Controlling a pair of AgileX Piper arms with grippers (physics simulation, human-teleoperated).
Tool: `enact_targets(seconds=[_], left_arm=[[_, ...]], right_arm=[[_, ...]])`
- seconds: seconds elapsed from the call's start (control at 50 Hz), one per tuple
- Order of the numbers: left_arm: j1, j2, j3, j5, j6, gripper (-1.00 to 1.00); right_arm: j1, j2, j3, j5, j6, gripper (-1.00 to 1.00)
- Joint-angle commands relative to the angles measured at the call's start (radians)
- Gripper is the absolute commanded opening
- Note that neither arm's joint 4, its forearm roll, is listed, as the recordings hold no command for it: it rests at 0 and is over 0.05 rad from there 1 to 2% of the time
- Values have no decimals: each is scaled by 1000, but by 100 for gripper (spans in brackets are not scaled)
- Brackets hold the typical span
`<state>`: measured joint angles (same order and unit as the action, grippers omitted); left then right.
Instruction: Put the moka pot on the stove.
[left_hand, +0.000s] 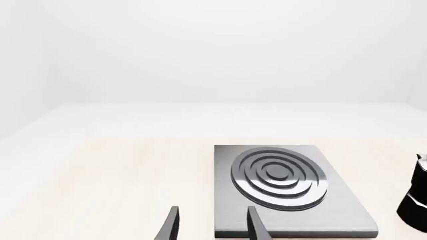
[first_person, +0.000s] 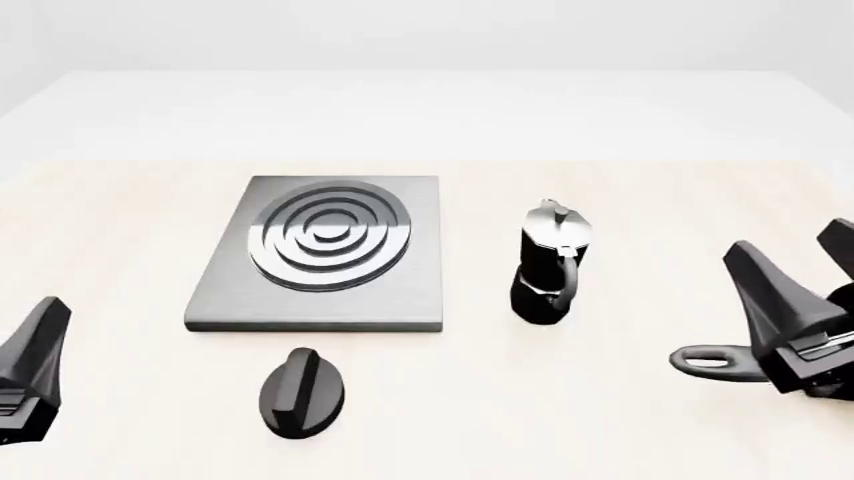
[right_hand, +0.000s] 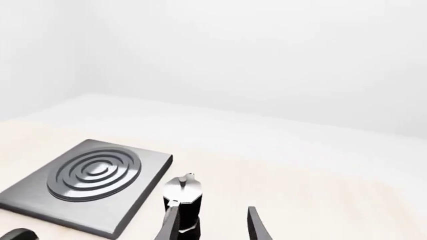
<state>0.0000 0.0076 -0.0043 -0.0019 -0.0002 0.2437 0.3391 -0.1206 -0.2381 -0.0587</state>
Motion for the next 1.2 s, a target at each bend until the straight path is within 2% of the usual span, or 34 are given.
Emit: enact_targets(seconds=[0.02,0.56,0.72,0.96,1.2], left_arm=[[0,0,0,0,0,100],[0,0,0,0,0,100],[0,0,0,0,0,100],[0,0,0,0,0,100],[0,0,0,0,0,100]], right_arm=[[36,122,10,-123,6,100],[82,419,60,-416,28,100],[100,578,80,-566,45,100],[104,759,89,-728,56,100],[99,904,86,-846,62,100]])
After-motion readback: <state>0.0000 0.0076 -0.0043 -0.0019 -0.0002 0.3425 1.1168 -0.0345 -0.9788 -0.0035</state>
